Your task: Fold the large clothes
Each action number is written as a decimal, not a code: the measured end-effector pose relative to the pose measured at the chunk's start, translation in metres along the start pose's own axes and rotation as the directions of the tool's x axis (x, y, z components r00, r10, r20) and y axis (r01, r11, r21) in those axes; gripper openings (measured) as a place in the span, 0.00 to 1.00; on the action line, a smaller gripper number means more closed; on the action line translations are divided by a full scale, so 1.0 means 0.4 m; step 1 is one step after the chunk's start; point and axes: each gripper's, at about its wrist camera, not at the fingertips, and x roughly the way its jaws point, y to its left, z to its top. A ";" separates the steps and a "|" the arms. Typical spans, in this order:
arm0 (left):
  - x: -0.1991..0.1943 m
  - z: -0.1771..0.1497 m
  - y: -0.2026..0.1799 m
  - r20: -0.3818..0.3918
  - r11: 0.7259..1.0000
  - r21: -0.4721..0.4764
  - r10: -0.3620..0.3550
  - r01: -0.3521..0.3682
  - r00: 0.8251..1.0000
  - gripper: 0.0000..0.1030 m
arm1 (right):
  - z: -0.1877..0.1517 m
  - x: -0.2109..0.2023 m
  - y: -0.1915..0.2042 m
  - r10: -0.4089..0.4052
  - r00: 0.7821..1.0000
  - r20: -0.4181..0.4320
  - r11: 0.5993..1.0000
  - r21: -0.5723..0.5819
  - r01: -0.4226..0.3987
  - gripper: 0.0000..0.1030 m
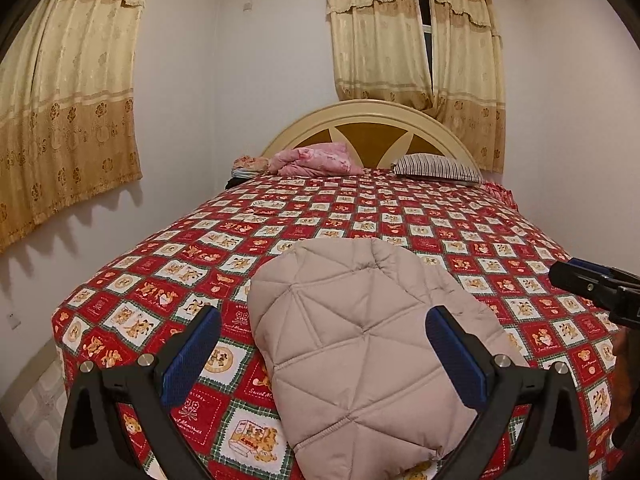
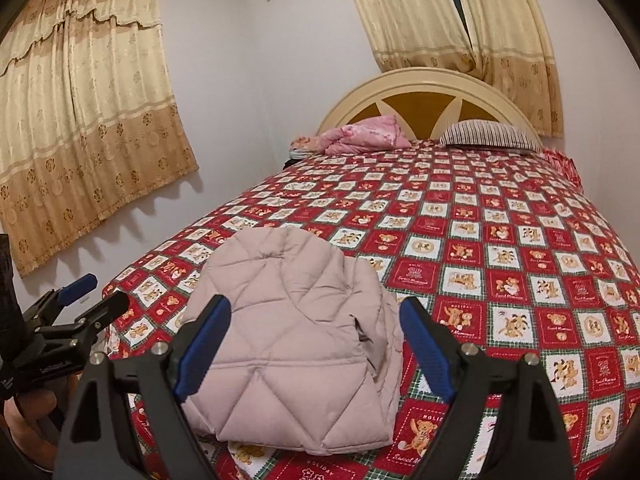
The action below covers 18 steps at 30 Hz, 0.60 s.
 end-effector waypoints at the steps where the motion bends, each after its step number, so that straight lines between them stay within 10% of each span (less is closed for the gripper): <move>1: -0.001 0.000 -0.002 0.000 1.000 0.004 0.002 -0.002 1.000 0.99 | -0.001 0.000 0.000 0.001 1.000 0.000 1.000 0.000 -0.001 0.86; 18: 0.002 -0.004 -0.014 -0.006 1.000 0.012 0.005 -0.005 1.000 0.99 | -0.008 -0.012 0.007 -0.008 1.000 0.010 1.000 -0.014 0.008 0.92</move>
